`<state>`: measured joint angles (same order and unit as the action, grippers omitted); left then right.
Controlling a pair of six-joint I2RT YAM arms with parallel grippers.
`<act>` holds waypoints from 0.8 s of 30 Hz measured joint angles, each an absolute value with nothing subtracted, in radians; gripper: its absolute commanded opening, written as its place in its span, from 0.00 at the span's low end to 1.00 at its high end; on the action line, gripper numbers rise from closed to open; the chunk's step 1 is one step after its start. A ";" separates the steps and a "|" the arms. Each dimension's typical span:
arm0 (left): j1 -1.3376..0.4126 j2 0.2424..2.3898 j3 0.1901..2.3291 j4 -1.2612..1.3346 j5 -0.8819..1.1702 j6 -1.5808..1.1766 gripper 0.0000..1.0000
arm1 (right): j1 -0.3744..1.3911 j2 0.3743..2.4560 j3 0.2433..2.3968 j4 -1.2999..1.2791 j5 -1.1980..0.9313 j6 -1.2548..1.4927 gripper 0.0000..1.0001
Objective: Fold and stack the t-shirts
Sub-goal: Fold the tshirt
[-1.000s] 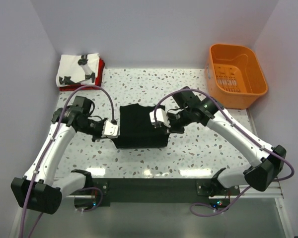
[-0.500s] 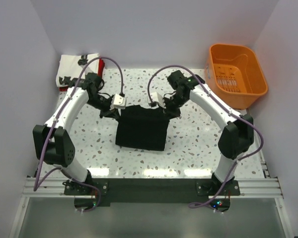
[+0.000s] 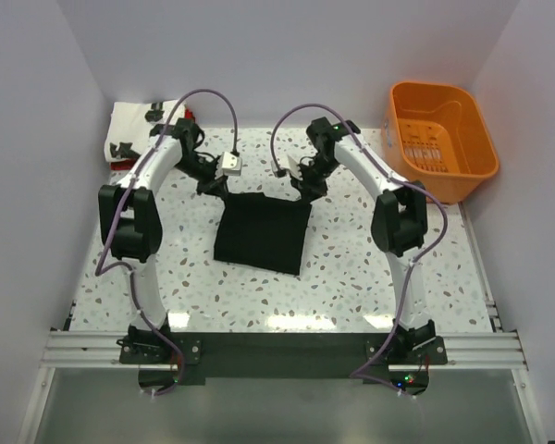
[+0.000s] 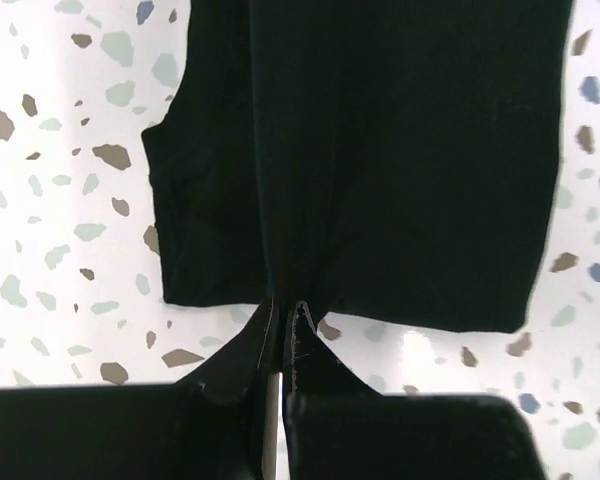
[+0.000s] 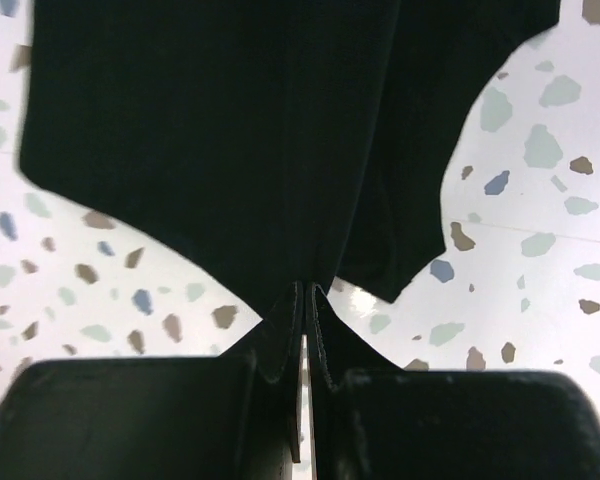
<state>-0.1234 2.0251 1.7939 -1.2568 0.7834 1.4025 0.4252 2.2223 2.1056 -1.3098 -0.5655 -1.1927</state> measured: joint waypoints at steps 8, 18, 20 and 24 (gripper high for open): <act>-0.125 2.214 1.839 -1.120 0.770 1.314 0.01 | 0.413 2.379 2.130 -1.216 -0.509 -1.198 0.00; -0.138 2.115 1.525 -0.994 0.772 1.251 0.01 | 0.452 2.339 1.977 -1.081 -0.466 -1.196 0.00; -0.142 2.044 1.420 -0.986 0.773 1.250 0.03 | 0.476 2.281 1.879 -1.051 -0.467 -1.187 0.00; -0.146 1.906 1.246 -0.990 0.776 1.252 0.22 | 0.531 2.162 1.688 -1.051 -0.500 -1.137 0.21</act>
<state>-0.1459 1.9060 1.2457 -0.9897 0.7757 1.2518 0.5308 2.1620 1.6882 -1.0512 -0.4999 -1.1366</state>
